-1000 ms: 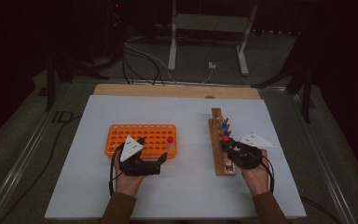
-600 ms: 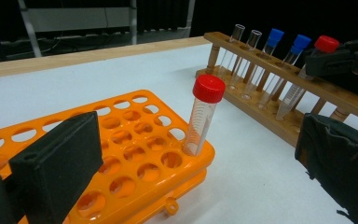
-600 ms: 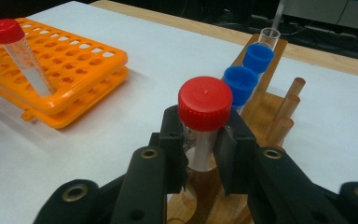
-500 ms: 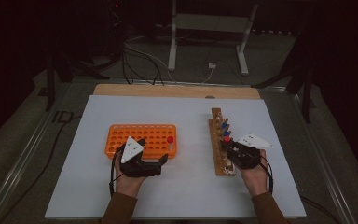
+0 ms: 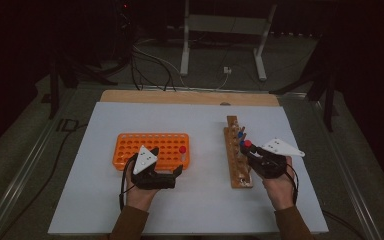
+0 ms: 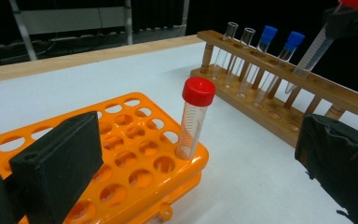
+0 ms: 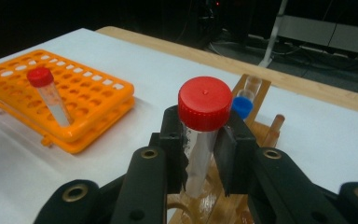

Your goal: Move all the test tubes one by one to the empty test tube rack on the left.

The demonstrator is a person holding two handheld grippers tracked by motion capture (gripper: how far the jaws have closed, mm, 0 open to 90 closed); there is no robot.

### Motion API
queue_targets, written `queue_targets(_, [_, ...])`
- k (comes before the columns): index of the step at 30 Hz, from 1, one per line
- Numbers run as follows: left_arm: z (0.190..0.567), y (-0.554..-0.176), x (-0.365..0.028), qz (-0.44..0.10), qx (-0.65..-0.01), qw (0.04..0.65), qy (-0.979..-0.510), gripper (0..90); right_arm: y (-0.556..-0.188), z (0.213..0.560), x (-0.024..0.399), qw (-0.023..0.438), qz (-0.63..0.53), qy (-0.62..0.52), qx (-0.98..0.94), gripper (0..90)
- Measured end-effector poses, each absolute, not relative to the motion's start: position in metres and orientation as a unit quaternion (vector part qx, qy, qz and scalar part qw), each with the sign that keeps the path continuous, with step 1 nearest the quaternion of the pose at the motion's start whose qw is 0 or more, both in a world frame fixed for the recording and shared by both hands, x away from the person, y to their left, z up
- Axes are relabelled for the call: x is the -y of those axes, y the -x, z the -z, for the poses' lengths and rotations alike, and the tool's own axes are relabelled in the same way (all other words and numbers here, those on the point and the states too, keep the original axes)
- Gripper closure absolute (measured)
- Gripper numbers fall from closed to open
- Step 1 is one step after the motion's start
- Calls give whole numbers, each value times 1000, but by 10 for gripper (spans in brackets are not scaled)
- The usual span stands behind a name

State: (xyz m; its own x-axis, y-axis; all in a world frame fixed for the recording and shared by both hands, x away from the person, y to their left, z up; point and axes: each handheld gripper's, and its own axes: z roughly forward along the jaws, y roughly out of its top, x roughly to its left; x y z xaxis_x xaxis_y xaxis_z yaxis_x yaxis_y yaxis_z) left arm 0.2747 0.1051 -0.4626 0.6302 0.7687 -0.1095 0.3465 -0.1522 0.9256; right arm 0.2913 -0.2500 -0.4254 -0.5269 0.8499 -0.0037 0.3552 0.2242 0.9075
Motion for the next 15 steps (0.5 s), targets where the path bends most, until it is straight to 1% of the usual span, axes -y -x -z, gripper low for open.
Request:
queue_targets(10, [457, -272, -92, -197, -358, 529, -743, 19, -283, 404, 248, 275, -488, -389, -731, 750])
queue_targets(15, [453, -273, -77, -199, -340, 531, -751, 30, -279, 400, 243, 255, -509, -381, -728, 751])
